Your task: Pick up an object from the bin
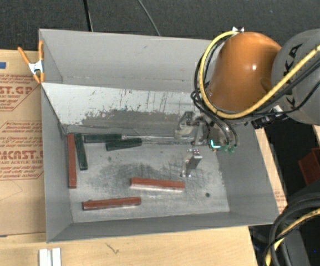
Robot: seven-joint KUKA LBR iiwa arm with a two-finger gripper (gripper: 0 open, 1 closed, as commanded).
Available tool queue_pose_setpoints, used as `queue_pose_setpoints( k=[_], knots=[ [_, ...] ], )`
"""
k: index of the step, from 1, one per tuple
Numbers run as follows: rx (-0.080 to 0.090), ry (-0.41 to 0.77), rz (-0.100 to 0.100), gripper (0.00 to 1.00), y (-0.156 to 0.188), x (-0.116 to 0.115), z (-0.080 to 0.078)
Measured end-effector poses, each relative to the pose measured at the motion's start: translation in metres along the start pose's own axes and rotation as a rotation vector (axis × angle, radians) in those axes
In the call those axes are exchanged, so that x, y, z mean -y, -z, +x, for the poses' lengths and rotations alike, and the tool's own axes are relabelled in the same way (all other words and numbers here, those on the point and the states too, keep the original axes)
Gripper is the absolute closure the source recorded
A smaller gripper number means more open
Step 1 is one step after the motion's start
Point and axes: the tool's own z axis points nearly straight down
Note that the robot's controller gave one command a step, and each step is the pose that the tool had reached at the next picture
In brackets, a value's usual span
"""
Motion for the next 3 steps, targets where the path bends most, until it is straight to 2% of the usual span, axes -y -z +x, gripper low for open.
queue_pose_setpoints(
  k=[1, 2, 3],
  knots=[
    [0.008, 0.0, 0.0, 0.0, 0.004, 0.0, -0.001],
    [0.015, 0.032, 0.0, 0.0, -0.048, -0.003, -0.004],
    [0.006, 0.125, 0.002, 1.0, -0.158, -0.022, -0.007]
  ],
)
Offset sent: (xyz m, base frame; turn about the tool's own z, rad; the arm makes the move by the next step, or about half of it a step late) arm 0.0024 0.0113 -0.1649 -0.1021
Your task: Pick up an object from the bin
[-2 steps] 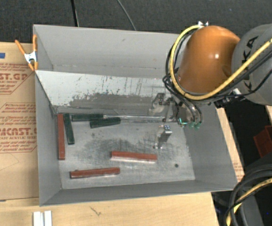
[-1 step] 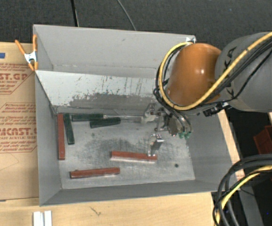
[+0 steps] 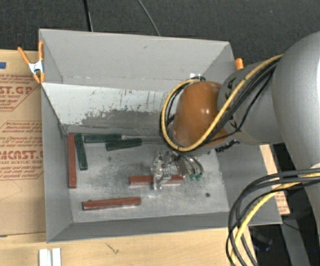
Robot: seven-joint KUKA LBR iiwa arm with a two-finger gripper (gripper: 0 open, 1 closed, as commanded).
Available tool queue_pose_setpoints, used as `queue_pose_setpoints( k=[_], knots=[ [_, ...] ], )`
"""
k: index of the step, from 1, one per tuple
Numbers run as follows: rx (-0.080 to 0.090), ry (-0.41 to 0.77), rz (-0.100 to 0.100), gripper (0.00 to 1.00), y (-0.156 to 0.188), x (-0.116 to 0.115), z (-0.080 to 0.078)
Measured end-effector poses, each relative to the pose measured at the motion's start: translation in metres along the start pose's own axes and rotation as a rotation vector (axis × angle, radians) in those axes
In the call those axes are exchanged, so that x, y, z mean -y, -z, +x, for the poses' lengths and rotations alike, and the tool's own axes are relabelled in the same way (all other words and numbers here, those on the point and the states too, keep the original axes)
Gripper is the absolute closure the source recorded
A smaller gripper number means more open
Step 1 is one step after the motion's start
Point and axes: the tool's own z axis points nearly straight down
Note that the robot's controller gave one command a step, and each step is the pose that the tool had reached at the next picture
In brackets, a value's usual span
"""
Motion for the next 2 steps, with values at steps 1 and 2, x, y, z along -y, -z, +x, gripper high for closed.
queue_pose_setpoints(
  k=[1, 2],
  knots=[
    [0.0, 0.0, 0.0, 1.0, 0.0, 0.0, 0.0],
    [0.0, 0.047, -0.001, 1.0, 0.209, 0.026, -0.022]
  ],
)
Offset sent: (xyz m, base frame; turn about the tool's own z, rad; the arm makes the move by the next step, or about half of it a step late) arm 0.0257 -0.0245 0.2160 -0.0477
